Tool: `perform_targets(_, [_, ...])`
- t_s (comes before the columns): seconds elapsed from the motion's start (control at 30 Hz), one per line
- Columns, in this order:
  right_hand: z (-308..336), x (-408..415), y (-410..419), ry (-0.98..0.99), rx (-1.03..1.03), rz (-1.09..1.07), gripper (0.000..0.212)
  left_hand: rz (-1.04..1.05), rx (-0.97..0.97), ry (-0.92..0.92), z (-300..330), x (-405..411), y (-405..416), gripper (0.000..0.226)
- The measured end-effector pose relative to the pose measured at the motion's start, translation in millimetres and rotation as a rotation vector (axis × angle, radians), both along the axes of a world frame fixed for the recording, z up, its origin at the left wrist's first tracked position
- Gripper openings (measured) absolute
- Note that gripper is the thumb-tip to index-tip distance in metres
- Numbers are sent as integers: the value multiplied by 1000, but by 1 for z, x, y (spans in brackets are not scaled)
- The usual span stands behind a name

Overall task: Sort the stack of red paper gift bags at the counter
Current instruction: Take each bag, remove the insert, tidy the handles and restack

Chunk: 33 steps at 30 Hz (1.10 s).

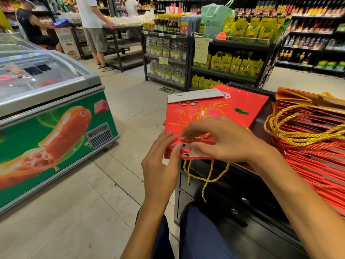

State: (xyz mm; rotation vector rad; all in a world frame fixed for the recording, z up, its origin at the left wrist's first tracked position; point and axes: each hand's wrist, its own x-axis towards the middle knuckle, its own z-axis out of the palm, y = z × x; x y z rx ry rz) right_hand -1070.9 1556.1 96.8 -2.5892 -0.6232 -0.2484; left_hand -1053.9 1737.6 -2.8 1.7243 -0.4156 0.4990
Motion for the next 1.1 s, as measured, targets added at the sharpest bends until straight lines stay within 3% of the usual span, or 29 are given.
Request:
perform_targets(0.13, [0,-4,-3,23,-18,-72,52,11,-26,-20,6,1,0,26])
perform_targets(0.3, [-4,-2,-1,-47,-71,-140,41,91,-40,-110,8,1,-1,29])
perform_targets(0.43, [-8,1,3,-83,-89,-136,39,171,66,-266,0,-2,-4,12])
perform_targets(0.7, [-9,4,6,-154,-95,-133,40,252,86,-138,6,-6,-17,16])
perform_targets(0.87, [-12,3,9,-189,-60,-117,39,248,-13,-43,14,-2,-22,13])
perform_targets(1.1, [-15,8,-1,-241,53,-138,45,110,-30,-57,16,-2,-15,11])
